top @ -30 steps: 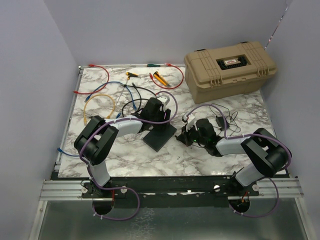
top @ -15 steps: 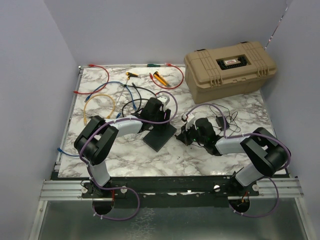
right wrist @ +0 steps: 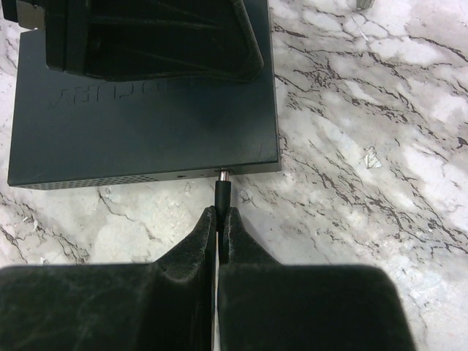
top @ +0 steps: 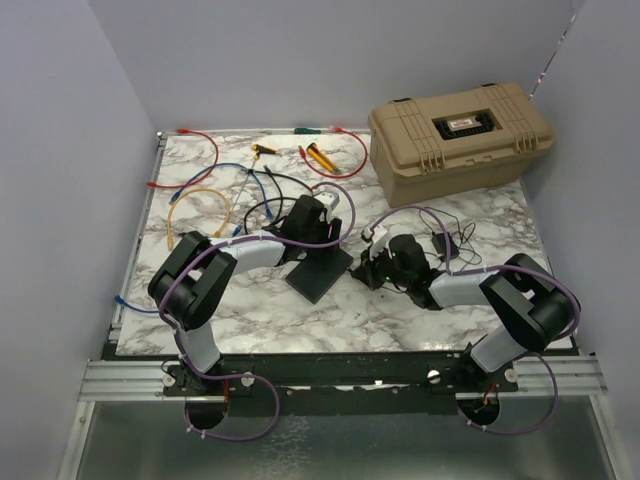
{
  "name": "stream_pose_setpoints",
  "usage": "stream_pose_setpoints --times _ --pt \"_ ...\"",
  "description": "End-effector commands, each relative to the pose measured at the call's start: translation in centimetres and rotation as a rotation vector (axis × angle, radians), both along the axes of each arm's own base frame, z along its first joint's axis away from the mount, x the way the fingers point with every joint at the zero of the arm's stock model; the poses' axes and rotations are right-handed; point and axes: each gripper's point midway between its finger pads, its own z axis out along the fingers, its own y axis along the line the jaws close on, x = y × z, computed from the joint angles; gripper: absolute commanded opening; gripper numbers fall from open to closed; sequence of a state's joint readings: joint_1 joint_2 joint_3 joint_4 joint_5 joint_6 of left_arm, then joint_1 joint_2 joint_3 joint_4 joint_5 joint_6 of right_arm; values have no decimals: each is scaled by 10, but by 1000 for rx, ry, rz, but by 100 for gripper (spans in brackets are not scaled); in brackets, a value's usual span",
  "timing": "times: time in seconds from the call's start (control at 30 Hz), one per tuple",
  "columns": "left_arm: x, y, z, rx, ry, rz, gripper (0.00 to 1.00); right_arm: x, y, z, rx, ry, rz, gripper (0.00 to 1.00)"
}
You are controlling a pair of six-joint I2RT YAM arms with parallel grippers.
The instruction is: Insert the plug into the switch port
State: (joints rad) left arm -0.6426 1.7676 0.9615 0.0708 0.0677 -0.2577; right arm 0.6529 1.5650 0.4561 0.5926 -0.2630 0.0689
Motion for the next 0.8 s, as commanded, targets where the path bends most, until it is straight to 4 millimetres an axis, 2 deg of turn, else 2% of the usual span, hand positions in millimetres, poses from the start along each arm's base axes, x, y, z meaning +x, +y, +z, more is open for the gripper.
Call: stream_pose_setpoints --times 0.0,0.27,0.47,0.77 --pt "-33 28 -46 130 149 -13 62 9 8 7 -3 -40 15 1" --pt "-44 22 -44 91 172 -21 61 17 12 18 5 -72 18 1" --pt "-63 16 -47 67 196 -40 61 24 18 37 25 -117 26 1" --pt "-85 4 -40 14 203 -70 61 34 29 51 54 -147 41 1"
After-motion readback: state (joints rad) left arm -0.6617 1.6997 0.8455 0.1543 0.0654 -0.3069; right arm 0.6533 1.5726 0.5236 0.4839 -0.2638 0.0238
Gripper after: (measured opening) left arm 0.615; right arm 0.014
